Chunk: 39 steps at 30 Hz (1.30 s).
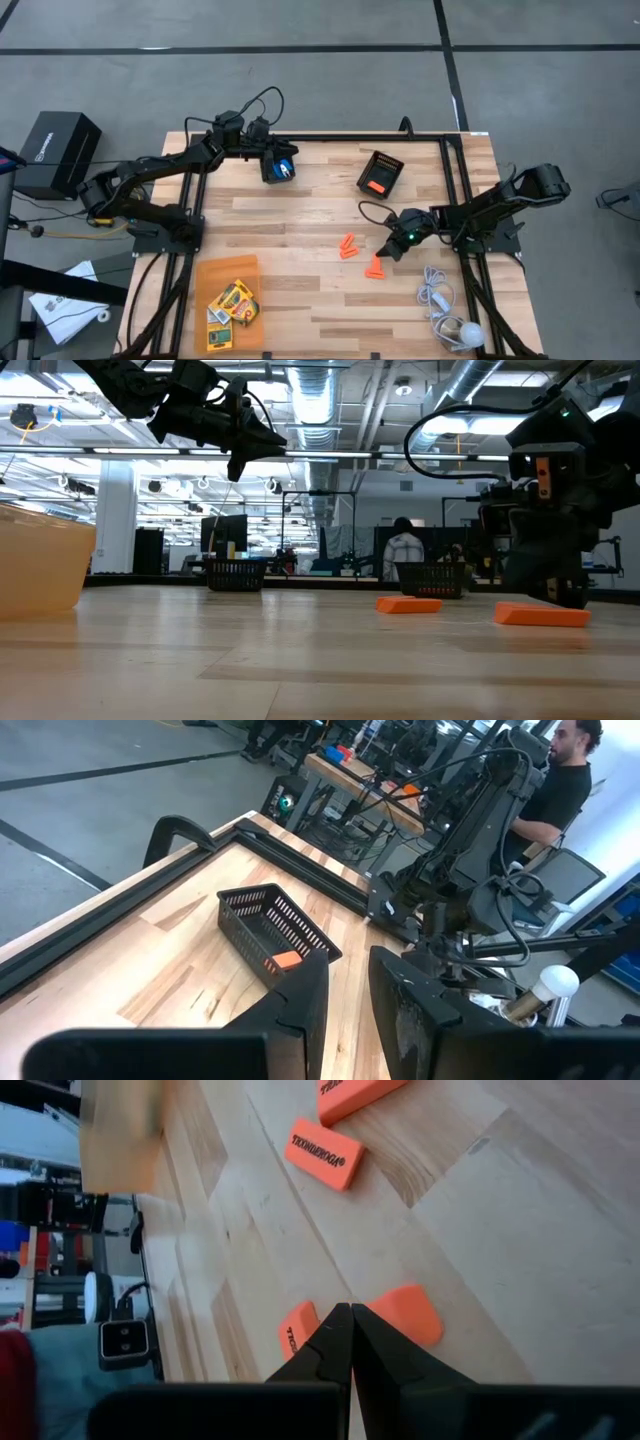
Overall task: Pick & Place School Supplies
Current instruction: Put the orange eraser into the right black bin
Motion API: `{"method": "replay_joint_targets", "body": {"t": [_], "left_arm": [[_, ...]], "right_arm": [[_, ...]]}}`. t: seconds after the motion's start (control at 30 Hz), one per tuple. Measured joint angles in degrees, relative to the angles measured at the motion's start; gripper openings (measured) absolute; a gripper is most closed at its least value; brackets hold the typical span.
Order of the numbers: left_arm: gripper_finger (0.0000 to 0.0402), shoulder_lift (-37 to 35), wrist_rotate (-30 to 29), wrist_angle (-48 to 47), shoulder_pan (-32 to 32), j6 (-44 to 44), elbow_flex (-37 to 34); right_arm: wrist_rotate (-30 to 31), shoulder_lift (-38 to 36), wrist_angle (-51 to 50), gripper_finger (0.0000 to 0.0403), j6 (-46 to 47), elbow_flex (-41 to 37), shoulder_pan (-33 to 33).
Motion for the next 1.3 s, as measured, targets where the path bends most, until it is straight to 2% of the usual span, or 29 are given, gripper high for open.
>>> {"method": "replay_joint_targets", "body": {"t": [0.2,0.43,0.53,0.67,0.8,0.9,1.03,1.17,1.3], "left_arm": [[0.0072,0.0,0.0,0.0,0.02,2.36,0.0],[0.0072,0.0,-0.04,-0.53,0.0,3.43,0.0],[0.0072,0.0,-0.04,-0.63,0.01,3.69,0.0],[0.0072,0.09,-0.07,-0.87,0.02,5.78,0.0],[0.0072,0.09,-0.07,-1.03,0.01,7.49,0.0],[0.0072,0.09,-0.07,-0.97,0.01,7.49,0.0],[0.0072,0.09,-0.07,-0.63,0.02,7.5,0.0],[0.0072,0.09,-0.07,-0.44,0.01,7.53,0.0],[0.0072,0.09,-0.07,-0.39,0.01,7.52,0.0]], "right_arm": [[1.84,0.0,0.46,0.0,1.63,0.0,1.53],[-1.28,0.0,0.12,0.0,6.3,-0.02,1.16],[-6.81,0.0,-2.57,0.0,9.44,-0.02,1.04],[-6.87,-0.06,-2.88,0.0,10.03,0.26,0.88],[-3.02,-0.81,-16.52,0.0,7.07,4.4,-0.61],[-1.35,-0.59,-21.12,0.0,1.36,8.71,-2.99],[6.98,-0.43,-23.98,0.0,-8.92,14.6,-7.4],[8.97,-0.48,-24.66,0.0,-30.21,20.64,-10.1],[8.61,0.31,-32.22,0.0,-48.81,26.74,-13.11]]}}
